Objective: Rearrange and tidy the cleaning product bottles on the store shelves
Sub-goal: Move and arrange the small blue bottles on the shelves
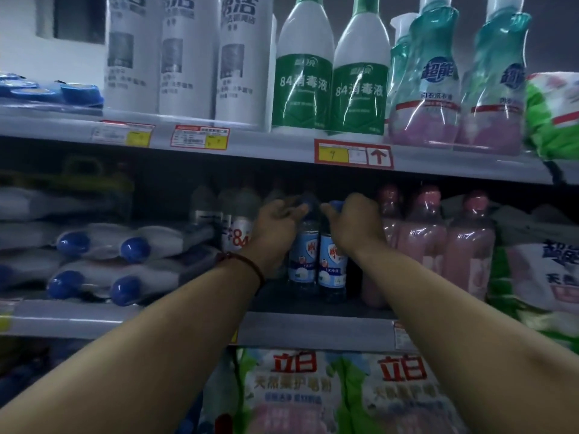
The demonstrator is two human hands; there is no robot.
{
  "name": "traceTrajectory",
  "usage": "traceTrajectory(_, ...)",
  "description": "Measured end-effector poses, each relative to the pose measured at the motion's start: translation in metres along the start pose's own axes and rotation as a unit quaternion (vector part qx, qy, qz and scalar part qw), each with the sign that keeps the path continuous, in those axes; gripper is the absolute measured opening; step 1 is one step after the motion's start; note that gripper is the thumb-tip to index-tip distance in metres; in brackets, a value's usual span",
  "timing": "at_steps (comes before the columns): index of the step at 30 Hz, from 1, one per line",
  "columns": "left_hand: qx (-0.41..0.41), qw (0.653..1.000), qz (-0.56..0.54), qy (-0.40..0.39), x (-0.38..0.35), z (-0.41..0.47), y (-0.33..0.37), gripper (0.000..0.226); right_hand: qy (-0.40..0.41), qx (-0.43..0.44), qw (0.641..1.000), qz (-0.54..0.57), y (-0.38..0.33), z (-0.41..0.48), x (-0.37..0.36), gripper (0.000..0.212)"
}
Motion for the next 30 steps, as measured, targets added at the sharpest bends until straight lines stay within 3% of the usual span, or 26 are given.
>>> traceTrajectory(3,0.001,0.999,0.019,-0.034,-0.002,0.001,0.000,0.031,-0.009,-0.008,1.000,-0.013,0.002,0.003,0.001,0.035)
traceTrajectory(6,-0.005,0.996,0.066,-0.063,0.003,-0.001,0.002,0.023,-0.020,-0.007,0.999,-0.032,0.000,0.001,0.004,0.025)
traceTrajectory(12,-0.039,0.977,0.195,-0.081,0.025,-0.020,0.007,0.019,-0.033,0.017,0.997,-0.066,-0.006,-0.016,0.011,0.051)
traceTrajectory(16,-0.075,0.916,0.383,-0.094,0.054,-0.043,0.018,0.032,-0.039,0.070,0.988,-0.132,-0.018,-0.041,0.023,0.056)
traceTrajectory(22,-0.229,0.786,0.567,-0.085,0.102,-0.111,0.047,0.047,-0.091,0.175,0.964,-0.177,-0.045,-0.092,0.033,0.062)
traceTrajectory(27,-0.233,0.740,0.628,-0.060,0.134,-0.166,0.059,0.060,-0.150,0.217,0.951,-0.159,-0.060,-0.143,0.034,0.065)
traceTrajectory(30,-0.218,0.734,0.640,-0.062,0.153,-0.195,0.054,0.062,-0.179,0.224,0.948,-0.137,-0.062,-0.178,0.027,0.066)
Point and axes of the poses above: each hand's wrist, its own z-axis towards the middle knuckle, its own x-axis out of the back of the hand, y = z × x, the point moved 2 cm from there along z, towards the middle knuckle, and after that the axes turned 5 degrees about y, right-handed, at the moved point
